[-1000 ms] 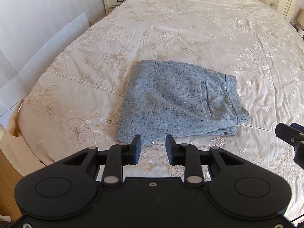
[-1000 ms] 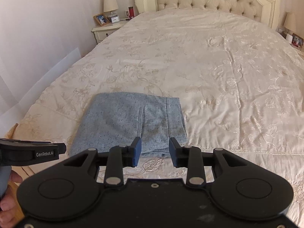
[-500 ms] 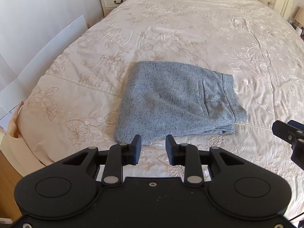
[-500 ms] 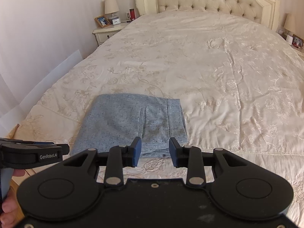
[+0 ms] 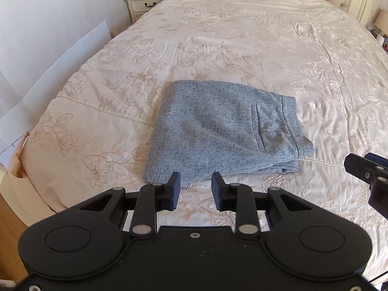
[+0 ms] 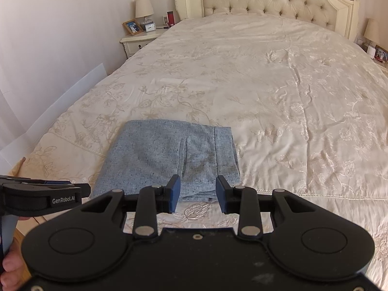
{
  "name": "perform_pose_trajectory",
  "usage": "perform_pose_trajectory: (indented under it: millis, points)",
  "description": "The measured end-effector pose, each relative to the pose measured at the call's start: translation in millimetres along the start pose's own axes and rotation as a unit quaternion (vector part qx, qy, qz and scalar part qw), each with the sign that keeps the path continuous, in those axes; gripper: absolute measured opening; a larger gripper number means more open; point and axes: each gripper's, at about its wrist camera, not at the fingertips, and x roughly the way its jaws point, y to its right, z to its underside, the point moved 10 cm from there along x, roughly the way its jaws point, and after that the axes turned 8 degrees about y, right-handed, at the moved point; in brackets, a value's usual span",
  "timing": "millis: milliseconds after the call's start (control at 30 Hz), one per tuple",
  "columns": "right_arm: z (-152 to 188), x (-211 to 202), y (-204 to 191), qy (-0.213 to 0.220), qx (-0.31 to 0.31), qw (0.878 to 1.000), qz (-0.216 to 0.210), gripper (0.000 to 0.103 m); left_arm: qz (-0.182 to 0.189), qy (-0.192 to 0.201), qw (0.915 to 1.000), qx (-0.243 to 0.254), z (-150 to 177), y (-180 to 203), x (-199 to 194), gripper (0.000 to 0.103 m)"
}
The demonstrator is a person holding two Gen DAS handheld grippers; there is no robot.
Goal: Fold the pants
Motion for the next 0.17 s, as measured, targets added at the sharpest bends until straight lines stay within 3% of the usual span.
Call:
perform_pose_trajectory:
  millis: [167]
  points:
    - [-0.5, 1.1, 0.1, -0.001, 0.001, 1.0, -0.001, 0.035, 0.002, 0.002, 1.0, 0.0, -1.3, 3.1, -0.2, 0.039]
